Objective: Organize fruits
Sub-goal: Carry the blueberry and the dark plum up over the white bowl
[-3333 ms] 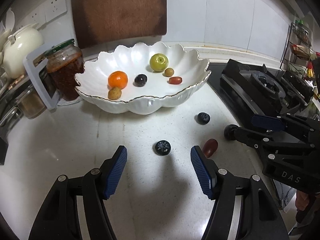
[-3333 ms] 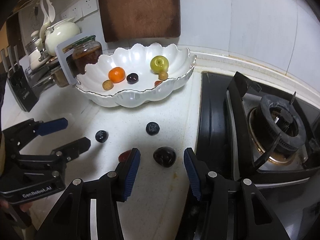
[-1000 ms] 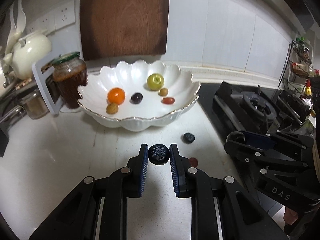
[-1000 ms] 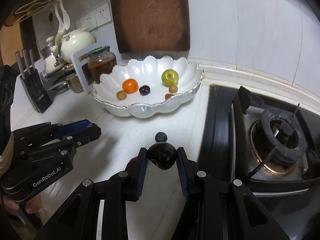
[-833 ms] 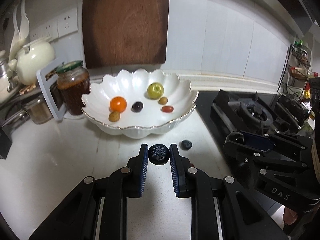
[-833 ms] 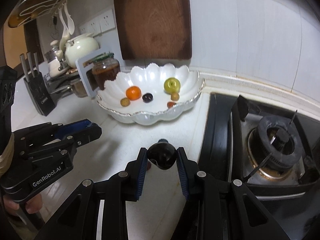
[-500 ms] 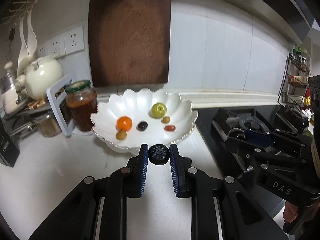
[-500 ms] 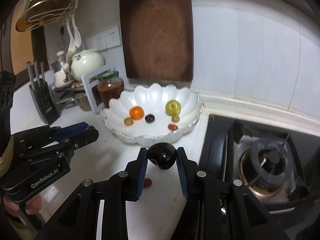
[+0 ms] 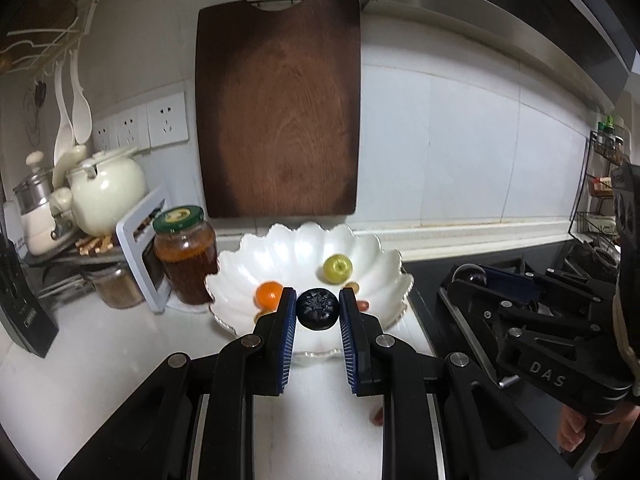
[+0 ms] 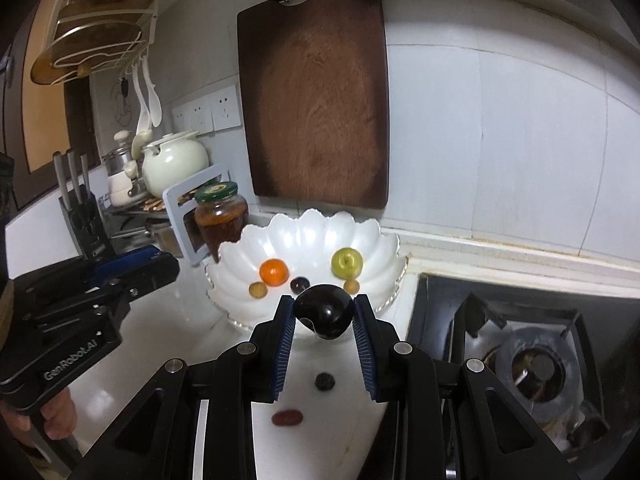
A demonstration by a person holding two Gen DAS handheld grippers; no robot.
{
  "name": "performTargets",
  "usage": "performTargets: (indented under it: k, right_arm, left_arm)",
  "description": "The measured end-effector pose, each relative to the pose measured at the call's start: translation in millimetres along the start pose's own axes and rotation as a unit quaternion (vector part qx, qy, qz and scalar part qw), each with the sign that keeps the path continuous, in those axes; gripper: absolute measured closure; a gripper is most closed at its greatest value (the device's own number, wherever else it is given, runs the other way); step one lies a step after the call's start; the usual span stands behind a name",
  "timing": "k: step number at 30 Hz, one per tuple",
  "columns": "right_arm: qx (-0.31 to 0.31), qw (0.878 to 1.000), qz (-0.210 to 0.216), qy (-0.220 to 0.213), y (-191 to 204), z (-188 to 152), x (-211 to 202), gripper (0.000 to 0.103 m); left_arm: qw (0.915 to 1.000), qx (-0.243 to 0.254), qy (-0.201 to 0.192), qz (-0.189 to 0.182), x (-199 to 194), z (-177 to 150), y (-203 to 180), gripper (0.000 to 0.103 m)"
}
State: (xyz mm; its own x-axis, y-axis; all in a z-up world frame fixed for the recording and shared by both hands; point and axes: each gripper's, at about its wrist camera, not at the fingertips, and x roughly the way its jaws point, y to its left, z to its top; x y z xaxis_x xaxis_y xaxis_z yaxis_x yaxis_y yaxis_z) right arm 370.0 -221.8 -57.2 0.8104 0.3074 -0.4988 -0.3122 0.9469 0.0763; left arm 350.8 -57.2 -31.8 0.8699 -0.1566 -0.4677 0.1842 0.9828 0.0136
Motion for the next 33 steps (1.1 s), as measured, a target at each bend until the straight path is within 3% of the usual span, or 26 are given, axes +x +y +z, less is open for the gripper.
performTargets:
  k: [14, 25, 33]
  right_arm:
    - [-0.009, 1.0, -0.008, -0.007, -2.7, 36.5, 32.5, 0.072]
    - [-0.007, 0.999, -0.002, 0.036, -11.4, 52.4, 83.3, 0.072]
    - [-0.014, 0.998, -0.003, 0.06, -12.0, 61.6, 115.3, 0.072]
  left_arm:
    - [1.0, -0.007, 0.003, -0.003, 28.4, 32.2, 12.0, 0.081]
    - [0.9993, -0.014, 0.033, 0.007, 77.4, 47.5, 26.7, 0.081]
    - [0.9964, -0.025, 0.08, 0.009, 124.9, 47.4, 38.0, 0.081]
